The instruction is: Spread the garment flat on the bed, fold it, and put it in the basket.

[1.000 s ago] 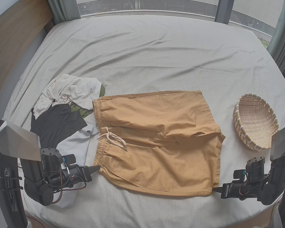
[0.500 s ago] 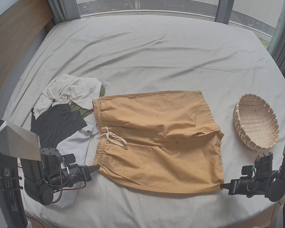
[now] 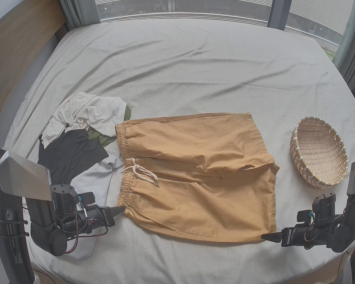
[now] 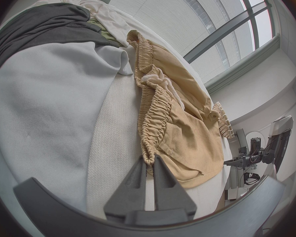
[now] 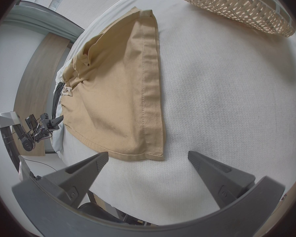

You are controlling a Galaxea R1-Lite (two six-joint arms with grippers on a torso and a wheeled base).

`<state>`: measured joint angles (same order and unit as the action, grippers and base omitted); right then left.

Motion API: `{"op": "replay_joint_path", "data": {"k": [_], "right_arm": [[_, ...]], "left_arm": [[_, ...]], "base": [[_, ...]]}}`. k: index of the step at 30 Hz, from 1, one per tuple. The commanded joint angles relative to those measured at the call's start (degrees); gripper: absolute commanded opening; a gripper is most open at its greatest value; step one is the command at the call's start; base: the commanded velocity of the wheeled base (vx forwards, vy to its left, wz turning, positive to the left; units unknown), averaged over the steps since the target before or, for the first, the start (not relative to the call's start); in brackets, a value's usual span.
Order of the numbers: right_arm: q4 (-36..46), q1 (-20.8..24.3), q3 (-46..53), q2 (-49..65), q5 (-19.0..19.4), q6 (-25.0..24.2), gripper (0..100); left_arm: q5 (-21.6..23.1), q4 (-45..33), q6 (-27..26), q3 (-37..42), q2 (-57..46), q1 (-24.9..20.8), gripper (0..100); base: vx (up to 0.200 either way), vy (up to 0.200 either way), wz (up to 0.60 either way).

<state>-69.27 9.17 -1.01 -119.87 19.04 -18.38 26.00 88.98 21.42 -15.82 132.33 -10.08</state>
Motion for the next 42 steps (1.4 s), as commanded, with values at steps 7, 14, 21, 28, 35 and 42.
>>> {"op": "replay_joint_path", "data": {"k": [7, 14, 21, 28, 35, 42], "right_arm": [[-7.20, 1.47, 1.01, -6.25, -0.06, -0.69, 100], [-7.11, 1.47, 1.01, -5.64, 0.29, -0.95, 0], [-5.18, 0.94, 1.01, -2.65, 0.29, -0.95, 0], [0.98, 1.03, 1.01, 6.49, 0.91, -1.74, 0], [8.36, 1.12, 1.01, 13.87, 1.88, -1.39, 0], [11.35, 1.38, 1.01, 13.70, 1.88, -0.34, 0]], "left_arm": [[0.01, 0.05, 0.03, 0.00, -0.14, -0.03, 0], [0.01, 0.05, 0.03, -0.17, -0.05, -0.03, 0], [0.01, -0.03, 0.11, -0.26, 0.03, -0.03, 0], [0.36, 0.05, 0.82, 0.88, -2.60, -0.11, 0], [2.30, -0.12, 3.37, 5.89, -8.67, -0.55, 0], [5.99, -0.39, 2.22, 13.01, -10.95, 0.41, 0]], "base": [[0.000, 0.000, 0.00], [0.000, 0.000, 0.00], [0.000, 0.000, 0.00], [0.000, 0.000, 0.00], [0.000, 0.000, 0.00], [0.000, 0.000, 0.00]]}}
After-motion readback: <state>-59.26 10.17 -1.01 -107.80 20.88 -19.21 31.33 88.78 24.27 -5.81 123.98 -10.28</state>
